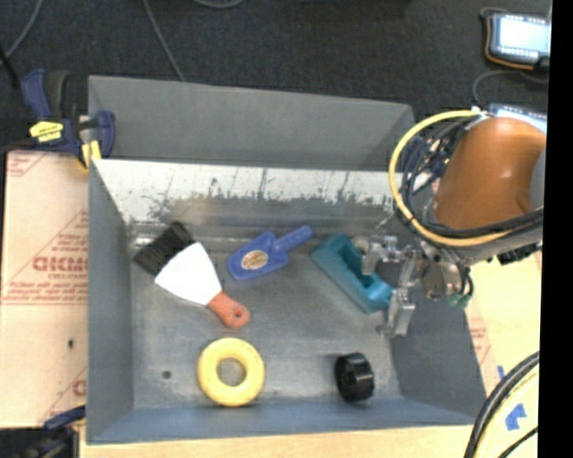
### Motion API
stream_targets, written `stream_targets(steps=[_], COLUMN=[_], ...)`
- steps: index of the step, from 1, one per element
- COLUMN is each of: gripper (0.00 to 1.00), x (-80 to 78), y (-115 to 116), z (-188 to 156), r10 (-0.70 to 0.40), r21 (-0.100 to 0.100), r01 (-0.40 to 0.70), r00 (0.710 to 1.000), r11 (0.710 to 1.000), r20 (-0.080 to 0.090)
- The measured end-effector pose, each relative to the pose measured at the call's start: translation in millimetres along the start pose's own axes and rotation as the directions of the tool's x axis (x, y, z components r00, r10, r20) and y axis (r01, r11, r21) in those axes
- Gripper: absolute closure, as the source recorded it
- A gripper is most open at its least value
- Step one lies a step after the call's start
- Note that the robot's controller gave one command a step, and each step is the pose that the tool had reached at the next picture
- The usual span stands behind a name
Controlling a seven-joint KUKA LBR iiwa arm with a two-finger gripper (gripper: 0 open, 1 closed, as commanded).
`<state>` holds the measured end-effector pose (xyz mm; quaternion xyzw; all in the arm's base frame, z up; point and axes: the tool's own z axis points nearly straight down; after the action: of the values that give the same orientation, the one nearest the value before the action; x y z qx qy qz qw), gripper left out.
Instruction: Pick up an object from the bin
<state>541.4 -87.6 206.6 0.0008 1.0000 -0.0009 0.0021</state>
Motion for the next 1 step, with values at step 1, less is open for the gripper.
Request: stream_targets(steps=[1], gripper=[0.00], x=[-45.4], y=[-18.8], z=[66.8], r10=[-0.004], r21=[0.002], r01=[0.004], r00=[1.000], r11=[1.000], r20=[0.007])
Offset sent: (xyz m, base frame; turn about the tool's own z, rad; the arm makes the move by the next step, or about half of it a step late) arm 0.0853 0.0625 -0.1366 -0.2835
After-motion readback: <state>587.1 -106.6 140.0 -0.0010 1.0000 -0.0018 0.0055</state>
